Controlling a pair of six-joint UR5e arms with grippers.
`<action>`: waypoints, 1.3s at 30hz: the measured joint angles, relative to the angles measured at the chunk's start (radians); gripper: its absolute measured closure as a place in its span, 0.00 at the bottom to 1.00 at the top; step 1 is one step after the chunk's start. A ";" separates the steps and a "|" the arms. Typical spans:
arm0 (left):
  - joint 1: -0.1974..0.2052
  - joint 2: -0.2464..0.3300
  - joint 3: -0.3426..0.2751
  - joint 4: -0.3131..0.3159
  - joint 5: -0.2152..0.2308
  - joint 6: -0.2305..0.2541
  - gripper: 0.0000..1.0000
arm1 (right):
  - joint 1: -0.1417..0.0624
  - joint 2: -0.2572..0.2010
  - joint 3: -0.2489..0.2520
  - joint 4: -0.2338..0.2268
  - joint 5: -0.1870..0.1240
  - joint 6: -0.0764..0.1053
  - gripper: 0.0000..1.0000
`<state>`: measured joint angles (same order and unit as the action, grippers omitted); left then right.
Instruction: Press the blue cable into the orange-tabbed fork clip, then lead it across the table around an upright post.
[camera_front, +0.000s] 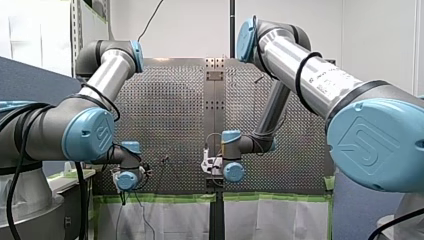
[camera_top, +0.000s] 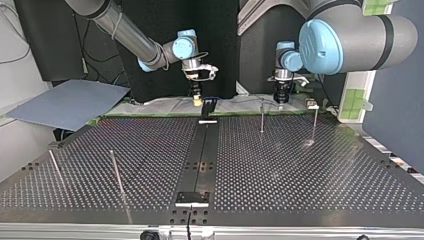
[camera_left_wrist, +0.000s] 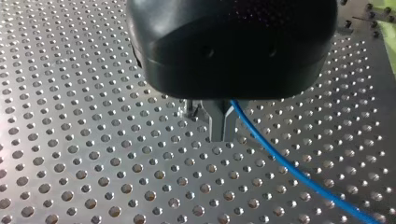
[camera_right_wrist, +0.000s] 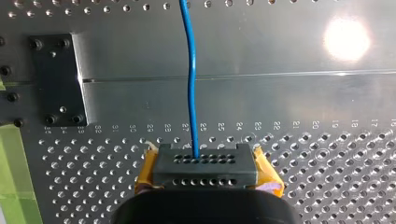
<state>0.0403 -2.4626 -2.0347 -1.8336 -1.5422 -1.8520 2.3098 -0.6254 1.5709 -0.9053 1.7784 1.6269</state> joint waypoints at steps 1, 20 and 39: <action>0.000 0.000 0.004 -0.002 0.000 -0.001 1.00 | -0.001 0.000 -0.001 0.000 0.000 0.000 1.00; -0.013 0.000 0.106 -0.102 0.009 -0.028 1.00 | -0.040 0.003 -0.018 0.009 -0.002 -0.002 1.00; -0.020 0.000 0.182 -0.182 0.003 -0.005 1.00 | -0.110 0.010 -0.107 0.063 -0.076 -0.003 1.00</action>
<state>0.0200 -2.4626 -1.8526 -2.0160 -1.5392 -1.8568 2.1997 -0.6154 1.4642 -0.8425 1.7019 1.6244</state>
